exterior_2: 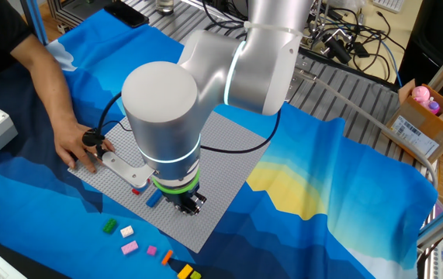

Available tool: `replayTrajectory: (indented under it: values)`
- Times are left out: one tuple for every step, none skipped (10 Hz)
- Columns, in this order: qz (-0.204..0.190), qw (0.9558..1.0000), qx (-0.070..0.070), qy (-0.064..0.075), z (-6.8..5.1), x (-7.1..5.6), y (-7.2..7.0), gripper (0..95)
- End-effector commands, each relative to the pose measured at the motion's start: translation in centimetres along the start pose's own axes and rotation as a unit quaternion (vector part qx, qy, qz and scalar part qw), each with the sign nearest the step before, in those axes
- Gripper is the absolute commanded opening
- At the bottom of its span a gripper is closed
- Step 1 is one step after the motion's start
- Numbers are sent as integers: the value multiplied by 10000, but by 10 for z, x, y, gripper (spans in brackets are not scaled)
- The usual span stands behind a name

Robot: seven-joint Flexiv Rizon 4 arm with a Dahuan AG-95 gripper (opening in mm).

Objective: Stack small Lego blocks one on top of the other

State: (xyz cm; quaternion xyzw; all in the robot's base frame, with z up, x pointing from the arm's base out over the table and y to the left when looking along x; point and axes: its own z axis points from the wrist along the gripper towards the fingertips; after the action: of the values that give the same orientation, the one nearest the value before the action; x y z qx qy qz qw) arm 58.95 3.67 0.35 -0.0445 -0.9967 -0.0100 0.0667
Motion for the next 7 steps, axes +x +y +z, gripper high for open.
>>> replayTrajectory:
  values:
    - [7, 10000, 4, -10, 0, 0, 0, 380]
    - [3, 10000, 3, -8, 0, 0, 0, 380]
    - [2, 10000, 2, -9, 0, 0, 0, 380]
    - [0, 10000, 3, -9, 0, 0, 0, 380]
    - [-4, 10000, 1, -3, 0, 0, 1, 380]
    - [5, 10000, -10, 4, -1, 1, 1, 380]
    - [52, 10000, 11, -1, -3, 2, 2, 380]
